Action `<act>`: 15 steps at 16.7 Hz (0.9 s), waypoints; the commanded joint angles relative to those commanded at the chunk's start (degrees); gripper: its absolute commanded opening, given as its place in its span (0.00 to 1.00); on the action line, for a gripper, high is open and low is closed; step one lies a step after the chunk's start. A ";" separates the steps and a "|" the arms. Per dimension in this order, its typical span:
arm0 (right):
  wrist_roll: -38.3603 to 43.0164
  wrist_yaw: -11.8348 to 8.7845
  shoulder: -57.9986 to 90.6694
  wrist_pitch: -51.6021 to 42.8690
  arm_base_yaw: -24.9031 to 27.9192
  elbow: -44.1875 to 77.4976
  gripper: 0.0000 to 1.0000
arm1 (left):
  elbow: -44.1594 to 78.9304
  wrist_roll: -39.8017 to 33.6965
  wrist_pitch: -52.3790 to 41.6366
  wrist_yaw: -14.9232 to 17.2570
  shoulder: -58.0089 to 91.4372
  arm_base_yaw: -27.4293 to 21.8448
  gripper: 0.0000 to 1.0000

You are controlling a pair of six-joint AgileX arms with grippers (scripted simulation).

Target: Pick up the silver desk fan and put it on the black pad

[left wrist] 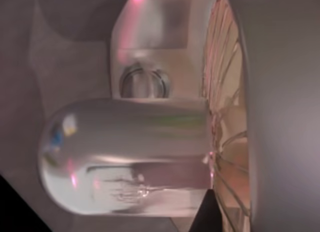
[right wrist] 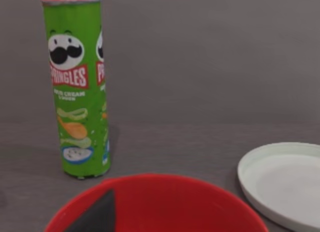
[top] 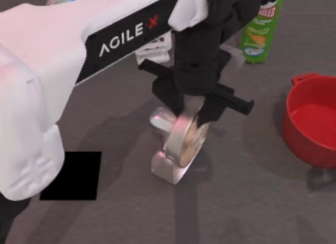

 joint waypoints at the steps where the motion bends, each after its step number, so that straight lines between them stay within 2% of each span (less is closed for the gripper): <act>1: 0.00 0.00 0.00 0.00 0.00 0.00 1.00 | 2.47 -0.03 -1.77 0.01 0.43 0.15 0.00; 6: 0.00 0.00 0.00 0.00 0.00 0.00 1.00 | 12.29 0.11 -9.78 -0.04 2.25 0.66 0.00; 12: 0.00 0.00 0.00 0.00 0.00 0.00 1.00 | 12.00 0.90 -9.95 -0.07 1.80 0.57 0.00; 15: 0.00 0.00 0.00 0.00 0.00 0.00 1.00 | 8.16 6.21 -9.33 -0.06 -0.49 2.28 0.00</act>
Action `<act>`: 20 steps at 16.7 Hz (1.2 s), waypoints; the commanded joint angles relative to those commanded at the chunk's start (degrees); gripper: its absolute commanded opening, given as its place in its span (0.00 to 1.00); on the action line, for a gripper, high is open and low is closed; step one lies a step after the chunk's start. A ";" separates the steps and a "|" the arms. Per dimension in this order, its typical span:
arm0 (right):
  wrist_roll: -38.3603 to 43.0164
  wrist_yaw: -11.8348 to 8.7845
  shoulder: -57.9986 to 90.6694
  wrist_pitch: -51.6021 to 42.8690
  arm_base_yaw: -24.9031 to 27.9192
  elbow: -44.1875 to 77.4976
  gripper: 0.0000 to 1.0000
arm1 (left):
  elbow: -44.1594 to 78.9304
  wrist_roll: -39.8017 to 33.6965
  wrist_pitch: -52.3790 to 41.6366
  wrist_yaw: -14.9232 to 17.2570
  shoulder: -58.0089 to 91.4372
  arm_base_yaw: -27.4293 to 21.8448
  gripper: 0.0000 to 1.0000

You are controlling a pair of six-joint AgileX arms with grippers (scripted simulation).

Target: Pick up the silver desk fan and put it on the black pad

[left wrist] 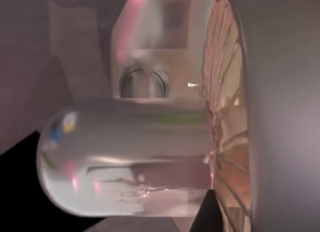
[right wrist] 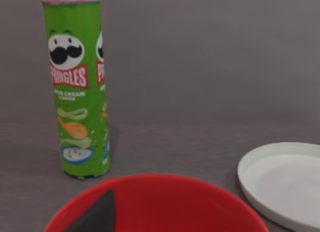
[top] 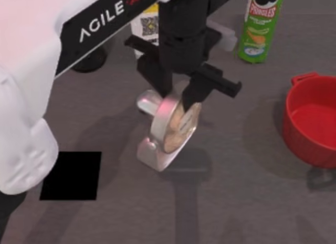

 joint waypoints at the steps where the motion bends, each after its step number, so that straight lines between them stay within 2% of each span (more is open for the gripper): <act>1: 0.00 0.00 0.00 0.00 0.00 0.00 1.00 | -2.00 2.88 0.43 0.02 -1.32 0.94 0.00; 4: 0.00 0.00 0.00 0.00 0.00 0.00 1.00 | -9.55 14.86 2.44 0.09 -6.75 4.55 0.00; 11: 0.00 0.00 0.00 0.00 0.00 0.00 1.00 | -32.36 52.84 9.45 0.29 -24.01 15.10 0.00; 14: 0.00 0.00 0.00 0.00 0.00 0.00 1.00 | -41.89 66.46 12.21 0.30 -30.84 19.26 0.00; 17: 0.00 0.00 0.00 0.00 0.00 0.00 1.00 | -49.13 74.96 14.13 0.23 -35.77 22.32 0.00; 20: 0.00 0.00 0.00 0.00 0.00 0.00 1.00 | -52.06 77.96 14.89 0.17 -37.74 23.56 0.00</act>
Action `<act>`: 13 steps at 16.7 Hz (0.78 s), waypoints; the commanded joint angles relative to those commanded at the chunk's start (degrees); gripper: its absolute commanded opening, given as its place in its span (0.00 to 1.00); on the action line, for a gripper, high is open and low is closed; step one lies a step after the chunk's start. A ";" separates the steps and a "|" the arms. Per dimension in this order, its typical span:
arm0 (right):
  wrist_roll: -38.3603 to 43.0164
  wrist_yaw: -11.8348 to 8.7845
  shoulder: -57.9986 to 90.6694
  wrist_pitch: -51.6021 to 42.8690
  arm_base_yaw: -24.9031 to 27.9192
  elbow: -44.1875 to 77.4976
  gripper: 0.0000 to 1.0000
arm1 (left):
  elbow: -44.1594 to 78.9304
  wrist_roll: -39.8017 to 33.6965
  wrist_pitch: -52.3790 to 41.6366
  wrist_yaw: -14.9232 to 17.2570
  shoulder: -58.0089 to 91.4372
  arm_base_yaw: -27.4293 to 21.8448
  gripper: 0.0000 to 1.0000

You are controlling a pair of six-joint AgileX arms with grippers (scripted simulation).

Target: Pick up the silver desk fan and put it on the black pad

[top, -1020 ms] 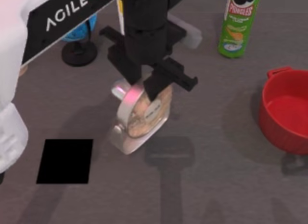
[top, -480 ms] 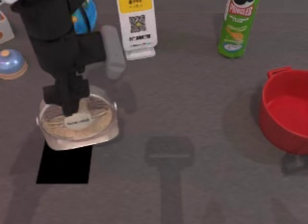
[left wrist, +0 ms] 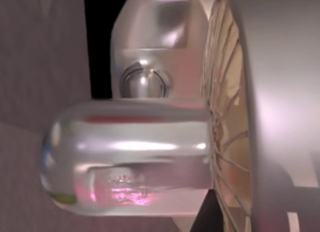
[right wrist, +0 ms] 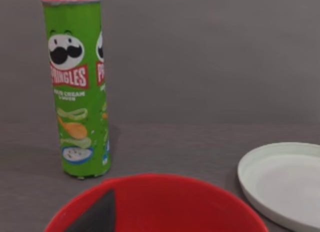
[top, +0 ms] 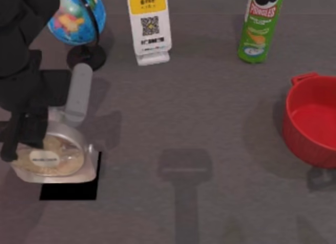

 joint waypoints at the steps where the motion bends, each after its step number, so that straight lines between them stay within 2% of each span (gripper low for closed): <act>1: 0.00 0.00 0.00 0.00 0.00 0.00 1.00 | 0.00 0.00 0.00 0.00 0.00 0.00 0.00; 5: 0.00 0.00 0.00 0.00 0.00 0.00 1.00 | -0.07 -0.02 0.12 0.00 0.22 -0.25 0.00; 13: 0.00 0.00 0.00 0.00 0.00 0.00 1.00 | -6.85 0.34 7.86 0.00 1.02 0.32 0.00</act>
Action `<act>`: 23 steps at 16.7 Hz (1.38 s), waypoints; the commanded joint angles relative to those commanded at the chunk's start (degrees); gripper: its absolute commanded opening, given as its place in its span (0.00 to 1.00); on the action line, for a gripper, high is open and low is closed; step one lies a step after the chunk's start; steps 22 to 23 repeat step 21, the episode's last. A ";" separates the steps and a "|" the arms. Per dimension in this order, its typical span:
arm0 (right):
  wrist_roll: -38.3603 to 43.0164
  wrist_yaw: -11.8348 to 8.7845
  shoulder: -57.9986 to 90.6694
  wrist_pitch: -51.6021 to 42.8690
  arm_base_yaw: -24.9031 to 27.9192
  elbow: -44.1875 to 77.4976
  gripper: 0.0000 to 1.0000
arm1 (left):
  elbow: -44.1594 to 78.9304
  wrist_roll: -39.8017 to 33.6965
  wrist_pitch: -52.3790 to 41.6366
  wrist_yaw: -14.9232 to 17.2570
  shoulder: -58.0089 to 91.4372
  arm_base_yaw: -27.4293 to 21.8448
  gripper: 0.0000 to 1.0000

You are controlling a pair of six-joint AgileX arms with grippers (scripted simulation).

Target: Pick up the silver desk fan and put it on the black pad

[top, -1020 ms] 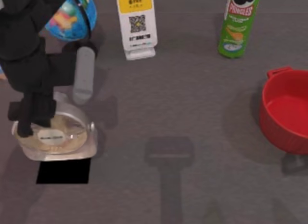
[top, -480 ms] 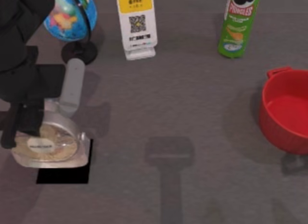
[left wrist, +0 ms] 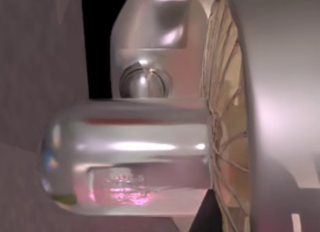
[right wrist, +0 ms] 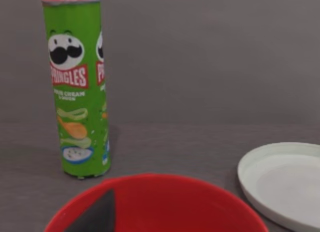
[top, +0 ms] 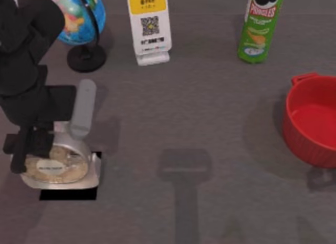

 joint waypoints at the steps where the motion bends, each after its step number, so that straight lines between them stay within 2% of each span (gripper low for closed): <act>1: 0.00 0.00 0.00 0.00 0.00 0.00 1.00 | 0.00 0.00 0.00 0.00 0.00 0.00 0.00; 2: 0.00 0.00 0.00 0.00 0.00 0.00 1.00 | 0.00 0.00 0.00 0.00 0.00 0.00 0.00; 15: 0.00 0.00 0.00 0.00 0.00 0.00 1.00 | 0.00 0.00 0.00 0.00 0.00 0.00 0.98; 23: 0.00 0.00 0.00 0.00 0.00 0.00 1.00 | 0.00 0.00 0.00 0.00 0.00 0.00 1.00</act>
